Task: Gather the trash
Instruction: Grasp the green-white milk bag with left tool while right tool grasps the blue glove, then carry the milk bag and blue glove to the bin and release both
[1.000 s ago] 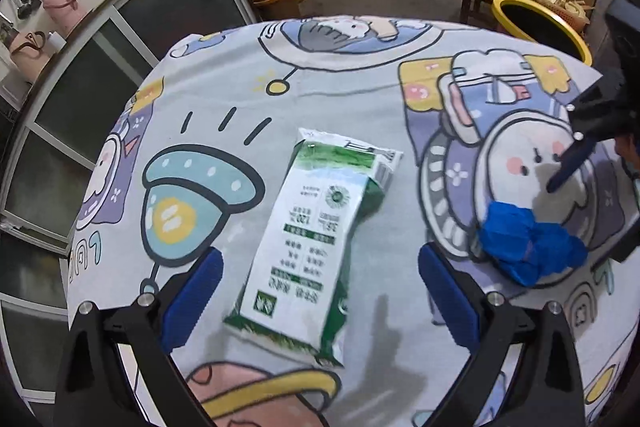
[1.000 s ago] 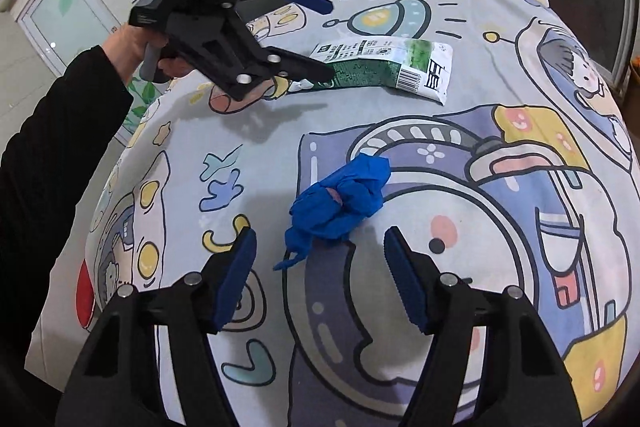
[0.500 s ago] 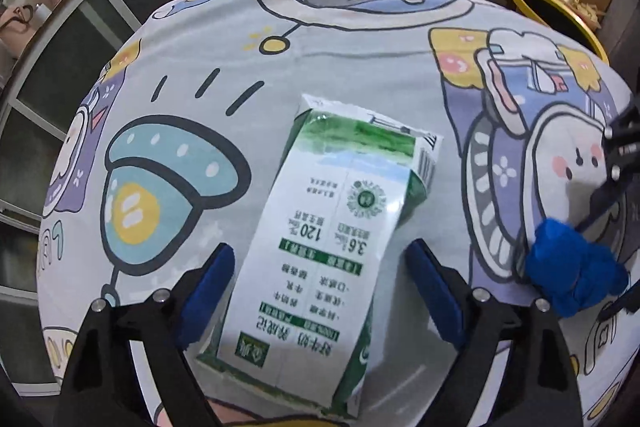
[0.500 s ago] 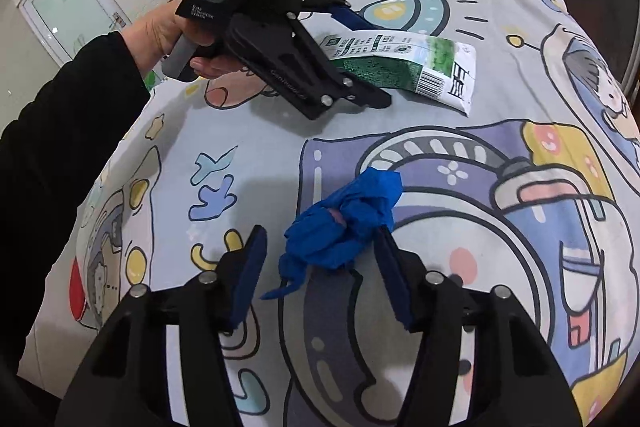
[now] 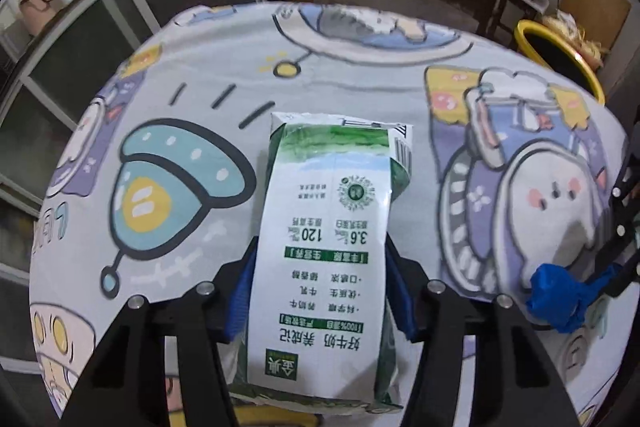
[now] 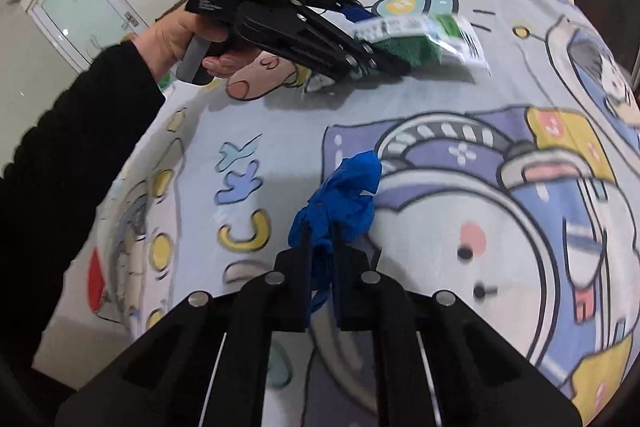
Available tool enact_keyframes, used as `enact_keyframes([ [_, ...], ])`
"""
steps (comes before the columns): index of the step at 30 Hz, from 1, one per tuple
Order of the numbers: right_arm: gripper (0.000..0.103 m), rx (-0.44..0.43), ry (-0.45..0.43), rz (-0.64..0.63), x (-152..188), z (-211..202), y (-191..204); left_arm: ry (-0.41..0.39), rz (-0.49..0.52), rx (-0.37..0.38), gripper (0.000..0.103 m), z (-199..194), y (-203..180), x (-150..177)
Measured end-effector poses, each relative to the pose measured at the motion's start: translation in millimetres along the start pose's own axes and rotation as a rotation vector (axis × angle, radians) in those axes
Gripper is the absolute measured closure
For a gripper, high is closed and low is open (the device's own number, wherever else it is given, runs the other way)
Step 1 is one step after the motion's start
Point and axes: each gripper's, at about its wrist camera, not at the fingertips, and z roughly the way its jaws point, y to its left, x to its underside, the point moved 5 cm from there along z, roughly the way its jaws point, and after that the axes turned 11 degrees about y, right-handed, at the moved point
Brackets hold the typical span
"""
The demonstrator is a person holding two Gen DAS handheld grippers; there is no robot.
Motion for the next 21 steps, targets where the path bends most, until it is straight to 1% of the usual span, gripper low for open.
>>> enact_keyframes([
  [2,0.095,-0.010,-0.006,0.014,9,-11,0,-0.028,-0.019,-0.005,0.050,-17,-5,6],
  [6,0.095,-0.003,-0.054,0.044,30,-40,-2,-0.065,-0.062,-0.016,0.050,-44,-14,19],
  [12,0.095,0.028,-0.127,0.078,60,-81,-5,-0.098,-0.108,-0.038,0.050,-78,-47,43],
  [16,0.095,0.046,-0.155,0.101,85,-102,-9,-0.144,-0.165,-0.041,0.049,-94,-73,55],
  [18,0.095,0.055,-0.161,0.110,96,-107,-14,-0.181,-0.210,-0.037,0.049,-101,-87,61],
  [21,0.095,0.054,-0.167,0.137,114,-114,-22,-0.227,-0.286,-0.066,0.049,-106,-111,68],
])
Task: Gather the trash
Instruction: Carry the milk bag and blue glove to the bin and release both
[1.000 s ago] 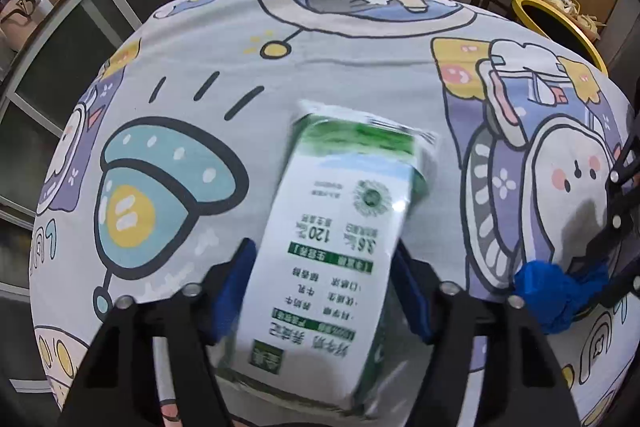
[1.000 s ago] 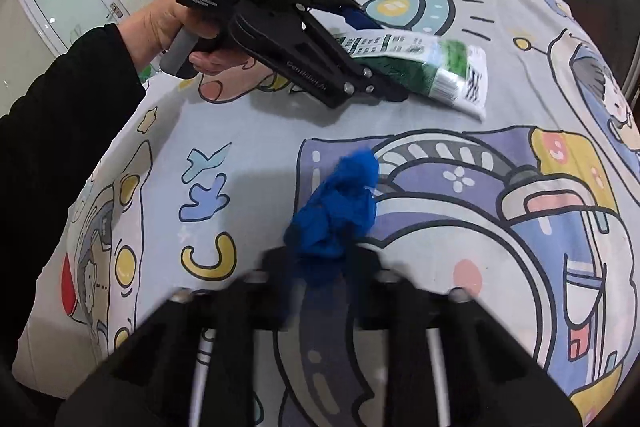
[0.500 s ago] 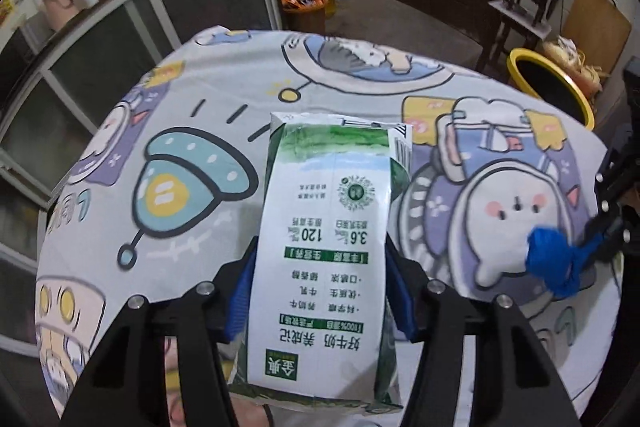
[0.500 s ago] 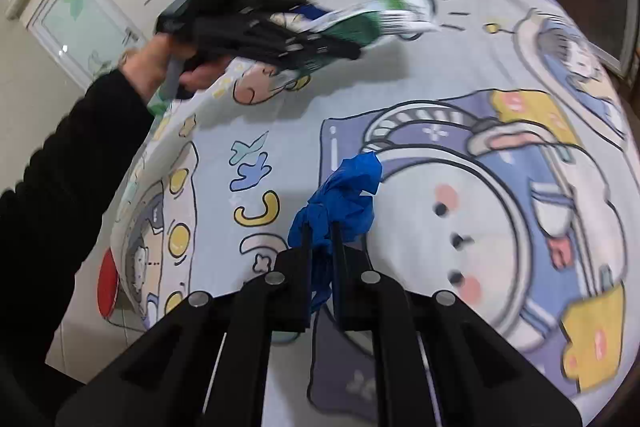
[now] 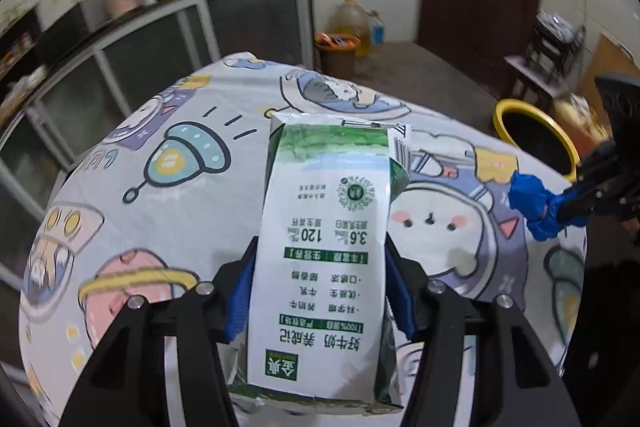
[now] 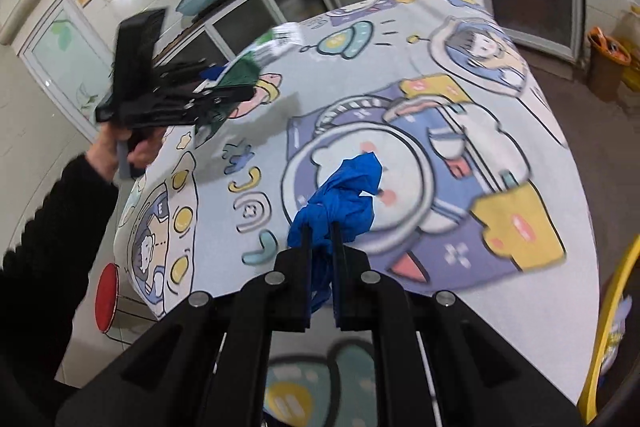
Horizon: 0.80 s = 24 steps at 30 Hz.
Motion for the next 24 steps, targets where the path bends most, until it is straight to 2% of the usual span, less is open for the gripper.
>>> enact_keyframes([
  [2,0.095,-0.001,-0.007,0.023,10,-8,-10,-0.022,-0.050,-0.006,0.049,-2,-18,8],
  [10,0.095,0.020,-0.083,0.077,44,-49,-42,-0.055,-0.088,0.019,0.049,0,-95,20],
  [17,0.095,0.076,-0.167,0.164,75,-96,-84,-0.098,-0.084,0.031,0.049,1,-161,-3],
  [24,0.095,0.149,-0.254,0.250,106,-145,-128,-0.179,-0.085,0.026,0.049,-2,-230,-44],
])
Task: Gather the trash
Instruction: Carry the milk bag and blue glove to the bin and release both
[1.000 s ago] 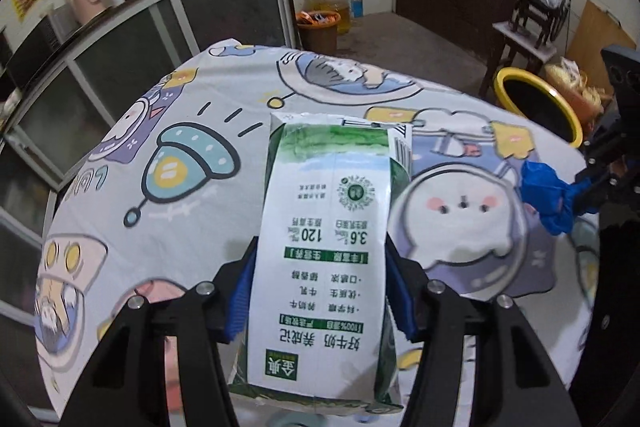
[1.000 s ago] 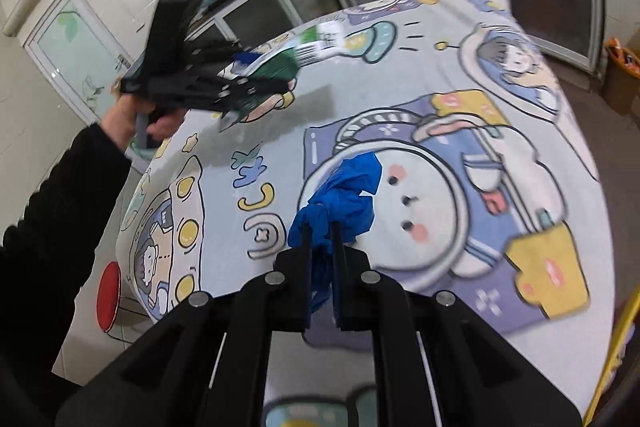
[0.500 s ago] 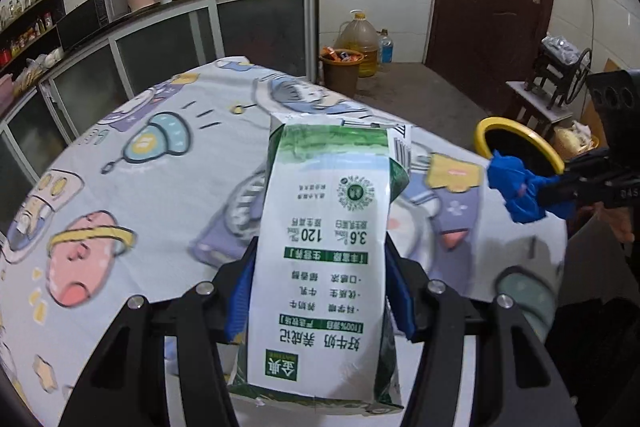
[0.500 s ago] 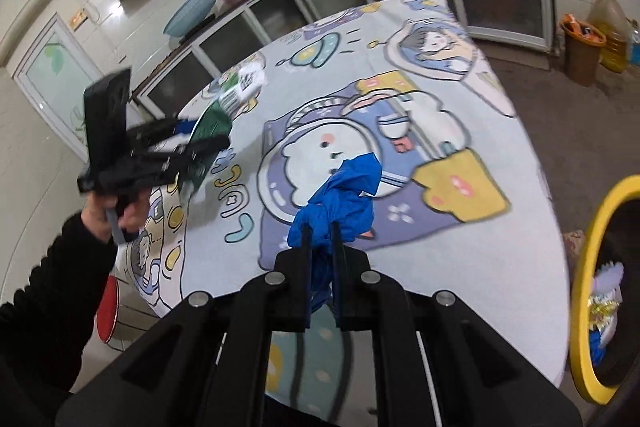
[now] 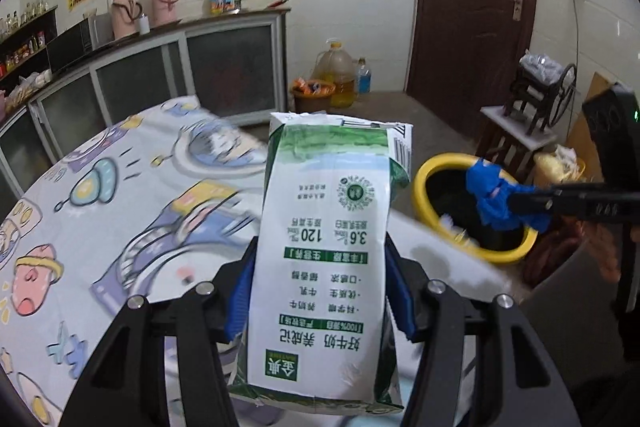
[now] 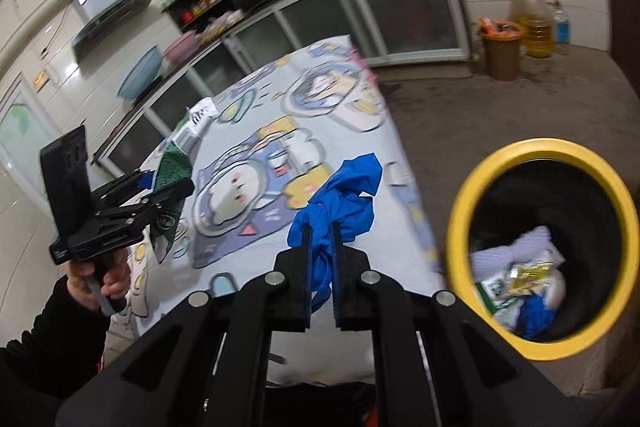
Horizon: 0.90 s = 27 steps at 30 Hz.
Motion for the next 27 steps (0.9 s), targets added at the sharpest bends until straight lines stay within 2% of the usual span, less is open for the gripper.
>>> enact_keyframes([
  [3,0.095,0.021,-0.028,0.029,1,-14,-17,-0.025,0.004,-0.031,0.049,2,-28,-16],
  [7,0.095,0.065,-0.079,0.072,4,-37,-44,-0.043,0.014,0.003,0.049,7,-64,-36],
  [10,0.095,0.103,-0.110,0.099,6,-49,-61,-0.069,0.037,-0.040,0.049,11,-86,-49],
  [12,0.095,0.119,-0.130,0.123,6,-57,-76,-0.073,0.039,-0.011,0.049,14,-98,-57],
  [15,0.095,0.147,-0.150,0.158,8,-62,-95,-0.087,0.056,-0.025,0.049,21,-116,-69],
  [18,0.095,0.169,-0.156,0.191,8,-63,-115,-0.086,0.059,0.012,0.049,28,-132,-78],
  [27,0.095,0.211,-0.149,0.263,12,-53,-160,-0.123,0.107,0.001,0.049,47,-169,-99],
])
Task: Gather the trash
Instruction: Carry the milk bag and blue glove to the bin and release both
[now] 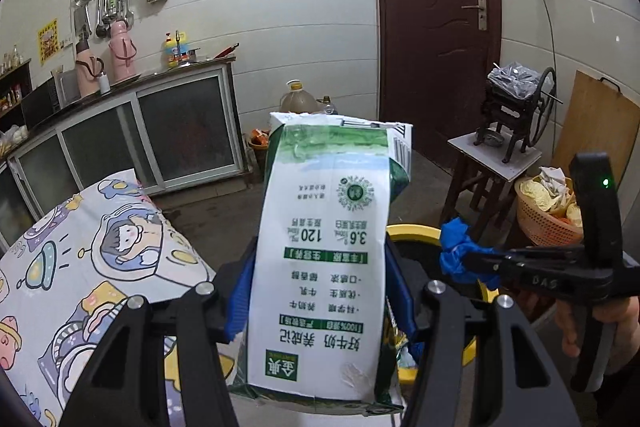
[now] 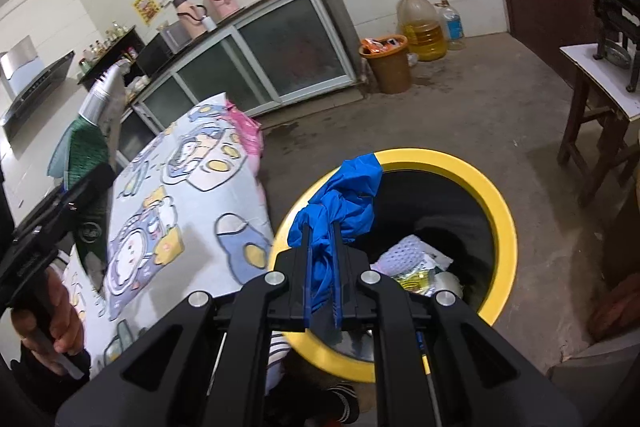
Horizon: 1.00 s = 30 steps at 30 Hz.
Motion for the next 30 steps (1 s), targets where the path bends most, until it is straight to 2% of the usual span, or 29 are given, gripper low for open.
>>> enact_keyframes([
  [7,0.095,0.032,0.019,0.048,-3,15,-23,0.034,0.010,0.014,0.049,24,-15,-4],
  [14,0.093,0.079,0.055,0.076,-5,34,-38,0.123,0.001,0.044,0.048,63,-28,-3],
  [15,0.087,0.088,0.069,0.084,-5,38,-41,0.148,-0.008,0.042,0.039,71,-27,-1],
  [16,0.082,0.101,0.084,0.090,-4,42,-45,0.160,-0.027,0.037,0.024,76,-25,1],
  [18,0.053,0.144,0.083,0.115,-2,44,-55,0.165,-0.080,0.038,0.018,80,-16,5],
  [19,0.048,0.153,0.079,0.129,-2,44,-58,0.170,-0.103,0.046,0.017,80,-10,8],
  [22,0.050,0.160,0.081,0.150,4,41,-65,0.166,-0.164,0.051,0.014,74,8,15],
  [26,0.051,0.162,0.051,0.146,9,25,-58,0.109,-0.243,0.053,0.013,49,35,23],
  [28,0.050,0.172,0.022,0.132,10,15,-50,0.066,-0.300,0.037,0.008,29,53,29],
  [29,0.042,0.174,0.004,0.127,10,9,-46,0.042,-0.328,0.036,0.008,18,61,33],
  [30,0.029,0.174,-0.013,0.126,10,4,-44,0.007,-0.356,0.033,0.008,2,71,37],
])
